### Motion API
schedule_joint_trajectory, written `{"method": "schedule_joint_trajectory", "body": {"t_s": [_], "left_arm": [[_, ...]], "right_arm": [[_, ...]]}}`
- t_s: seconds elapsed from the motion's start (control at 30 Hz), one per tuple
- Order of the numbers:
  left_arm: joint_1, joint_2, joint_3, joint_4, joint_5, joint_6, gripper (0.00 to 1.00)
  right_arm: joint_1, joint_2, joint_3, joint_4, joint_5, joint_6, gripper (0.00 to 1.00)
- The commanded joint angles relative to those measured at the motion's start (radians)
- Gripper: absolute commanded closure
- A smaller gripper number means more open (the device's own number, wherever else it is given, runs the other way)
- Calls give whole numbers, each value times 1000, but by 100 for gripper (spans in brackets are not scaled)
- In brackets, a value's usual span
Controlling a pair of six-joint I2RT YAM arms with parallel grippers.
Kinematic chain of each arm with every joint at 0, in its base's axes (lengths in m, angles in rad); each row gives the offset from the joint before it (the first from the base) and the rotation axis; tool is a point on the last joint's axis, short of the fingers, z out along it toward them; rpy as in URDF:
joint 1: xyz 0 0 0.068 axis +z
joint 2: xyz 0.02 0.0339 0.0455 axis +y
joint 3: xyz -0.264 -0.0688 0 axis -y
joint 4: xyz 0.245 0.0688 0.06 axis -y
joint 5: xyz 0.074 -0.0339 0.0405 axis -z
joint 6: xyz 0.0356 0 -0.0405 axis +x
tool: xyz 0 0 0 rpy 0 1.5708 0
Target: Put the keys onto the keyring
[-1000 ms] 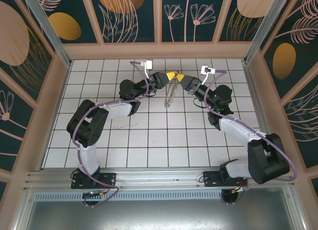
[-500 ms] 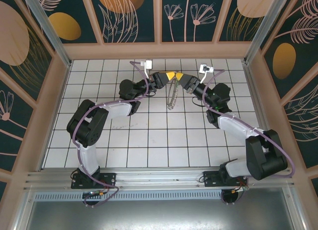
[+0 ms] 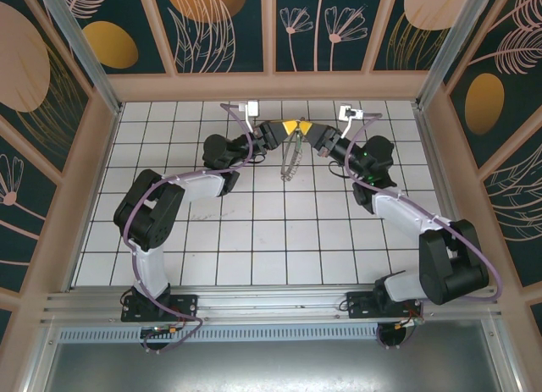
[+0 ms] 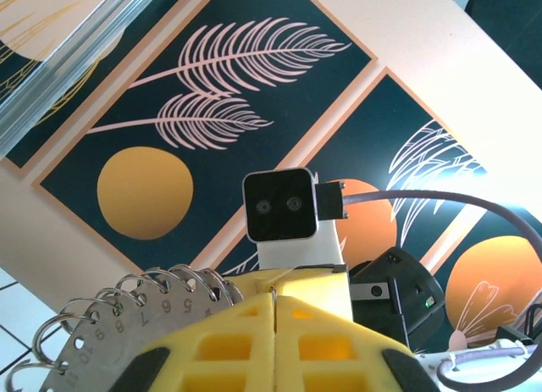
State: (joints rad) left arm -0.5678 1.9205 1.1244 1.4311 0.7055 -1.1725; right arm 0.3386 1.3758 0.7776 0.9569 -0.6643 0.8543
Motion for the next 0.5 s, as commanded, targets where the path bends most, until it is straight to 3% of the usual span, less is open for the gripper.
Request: {"method": "schedule_joint_trajectory", "body": {"t_s": [0.0, 0.23, 0.47], "left_arm": [[16, -53, 29, -48, 28, 78, 84], [73, -134, 36, -284, 62, 252, 70], [86, -158, 157, -696, 177, 537, 64]], "right_arm": [[-38, -2, 71, -82, -103, -97, 100], [-105, 15, 167, -324, -267, -292, 100], [-121, 64, 307, -620, -382, -551, 100]]}}
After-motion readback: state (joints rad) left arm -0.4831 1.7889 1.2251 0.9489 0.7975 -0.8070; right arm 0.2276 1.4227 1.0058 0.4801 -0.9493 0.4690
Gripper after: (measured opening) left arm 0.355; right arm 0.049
